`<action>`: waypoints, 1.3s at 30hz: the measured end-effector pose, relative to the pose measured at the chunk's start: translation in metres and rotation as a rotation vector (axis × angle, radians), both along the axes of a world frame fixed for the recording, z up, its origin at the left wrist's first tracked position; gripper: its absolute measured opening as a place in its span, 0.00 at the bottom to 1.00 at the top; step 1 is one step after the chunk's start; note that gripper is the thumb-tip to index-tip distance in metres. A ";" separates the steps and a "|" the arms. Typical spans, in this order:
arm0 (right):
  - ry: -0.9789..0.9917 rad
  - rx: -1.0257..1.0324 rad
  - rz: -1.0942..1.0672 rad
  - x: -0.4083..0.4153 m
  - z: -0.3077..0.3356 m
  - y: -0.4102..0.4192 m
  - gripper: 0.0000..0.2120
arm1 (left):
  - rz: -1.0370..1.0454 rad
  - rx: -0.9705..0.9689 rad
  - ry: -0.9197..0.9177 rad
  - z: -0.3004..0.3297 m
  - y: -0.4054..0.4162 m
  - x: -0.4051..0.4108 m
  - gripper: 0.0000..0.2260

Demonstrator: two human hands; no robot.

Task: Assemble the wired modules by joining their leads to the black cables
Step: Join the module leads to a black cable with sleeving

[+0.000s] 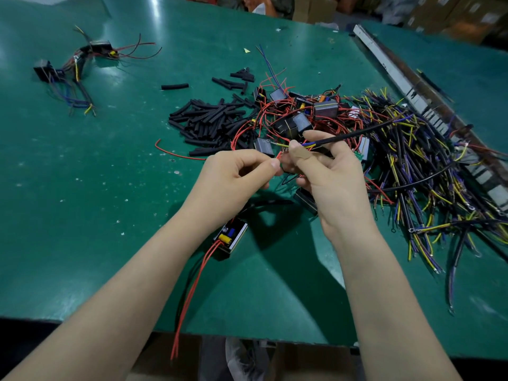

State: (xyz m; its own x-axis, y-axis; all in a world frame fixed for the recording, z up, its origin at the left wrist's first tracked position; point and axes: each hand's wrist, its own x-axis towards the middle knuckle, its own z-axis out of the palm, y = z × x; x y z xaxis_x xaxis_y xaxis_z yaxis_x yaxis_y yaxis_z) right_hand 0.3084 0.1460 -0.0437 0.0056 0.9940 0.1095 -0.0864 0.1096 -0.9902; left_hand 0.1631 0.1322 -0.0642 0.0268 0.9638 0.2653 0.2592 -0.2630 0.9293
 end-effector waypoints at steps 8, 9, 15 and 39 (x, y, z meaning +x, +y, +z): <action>-0.025 -0.104 0.007 0.003 -0.004 0.003 0.08 | 0.029 0.045 0.087 -0.001 -0.002 0.004 0.07; -0.020 -0.124 0.030 0.003 -0.004 0.004 0.08 | 0.025 0.049 0.088 -0.001 -0.002 0.004 0.08; -0.014 -0.143 0.068 0.006 -0.003 0.004 0.05 | 0.037 0.021 0.083 -0.001 -0.001 0.003 0.09; -0.042 0.283 0.240 0.008 0.004 0.000 0.18 | -0.153 -0.108 -0.253 0.015 -0.003 -0.001 0.12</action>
State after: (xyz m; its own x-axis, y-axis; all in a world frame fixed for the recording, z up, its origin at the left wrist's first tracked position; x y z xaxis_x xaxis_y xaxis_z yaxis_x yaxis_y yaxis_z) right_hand 0.3165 0.1463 -0.0393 -0.2341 0.8969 0.3753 -0.1028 0.3610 -0.9269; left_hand 0.1625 0.1288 -0.0488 0.1195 0.9766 0.1787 -0.0191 -0.1777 0.9839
